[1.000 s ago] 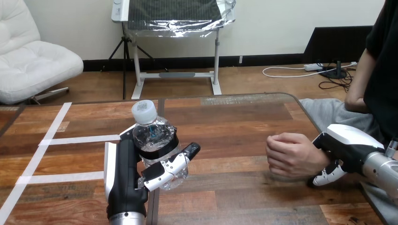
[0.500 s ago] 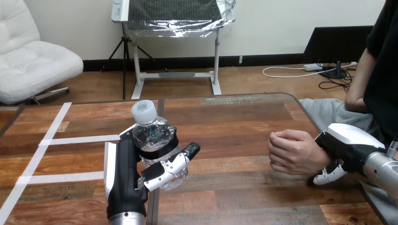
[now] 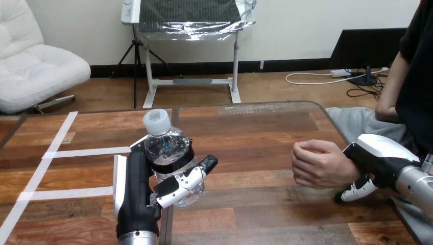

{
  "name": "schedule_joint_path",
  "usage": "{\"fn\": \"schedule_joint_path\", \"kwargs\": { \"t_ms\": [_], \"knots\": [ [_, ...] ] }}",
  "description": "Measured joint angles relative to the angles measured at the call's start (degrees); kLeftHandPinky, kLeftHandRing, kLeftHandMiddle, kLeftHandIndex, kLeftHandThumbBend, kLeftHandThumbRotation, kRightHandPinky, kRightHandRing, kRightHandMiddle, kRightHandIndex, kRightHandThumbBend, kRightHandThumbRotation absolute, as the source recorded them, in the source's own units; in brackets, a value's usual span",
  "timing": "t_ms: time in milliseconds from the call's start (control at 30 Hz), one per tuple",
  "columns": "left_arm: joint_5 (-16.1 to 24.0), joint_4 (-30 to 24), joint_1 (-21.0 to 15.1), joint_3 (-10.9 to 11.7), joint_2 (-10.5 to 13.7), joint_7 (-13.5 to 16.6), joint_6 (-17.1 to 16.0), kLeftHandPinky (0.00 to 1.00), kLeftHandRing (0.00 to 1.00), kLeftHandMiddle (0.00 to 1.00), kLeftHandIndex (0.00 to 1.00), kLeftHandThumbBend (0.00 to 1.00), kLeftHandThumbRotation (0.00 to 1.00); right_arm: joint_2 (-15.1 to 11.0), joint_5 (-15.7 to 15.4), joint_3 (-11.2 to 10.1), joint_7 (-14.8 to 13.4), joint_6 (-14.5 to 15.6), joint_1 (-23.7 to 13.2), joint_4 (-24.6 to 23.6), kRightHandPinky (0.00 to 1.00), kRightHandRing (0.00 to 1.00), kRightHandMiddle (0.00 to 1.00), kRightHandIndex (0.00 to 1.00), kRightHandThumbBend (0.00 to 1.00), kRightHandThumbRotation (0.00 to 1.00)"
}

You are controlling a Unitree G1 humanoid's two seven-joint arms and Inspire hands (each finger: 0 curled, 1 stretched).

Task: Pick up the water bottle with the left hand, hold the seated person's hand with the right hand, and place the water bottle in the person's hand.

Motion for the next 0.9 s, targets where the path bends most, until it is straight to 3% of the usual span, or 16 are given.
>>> {"fn": "schedule_joint_path", "kwargs": {
  "t_ms": [500, 533, 900],
  "knots": [
    [0.0, 0.0, 0.0, 0.0, 0.0, 0.0, 0.0, 0.33, 0.38, 0.43, 0.43, 0.66, 0.0, -0.3, -1.0, 0.0, 0.2, 5.1, 0.1, -1.7, 0.34, 0.44, 0.54, 0.53, 0.77, 0.0],
    [0.0, 0.0, 0.0, 0.0, 0.0, 0.0, 0.0, 0.33, 0.38, 0.43, 0.44, 0.66, 0.0, -0.4, -1.6, 0.0, 0.3, 7.1, 0.4, -2.1, 0.41, 0.51, 0.61, 0.57, 0.77, 0.0],
    [-0.1, 0.0, 0.0, 0.0, 0.0, -0.1, 0.0, 0.32, 0.38, 0.43, 0.44, 0.66, 0.0, -0.8, -1.7, -0.1, 2.2, 10.8, 1.3, -4.8, 0.53, 0.62, 0.69, 0.62, 0.75, 0.0]
  ]
}}
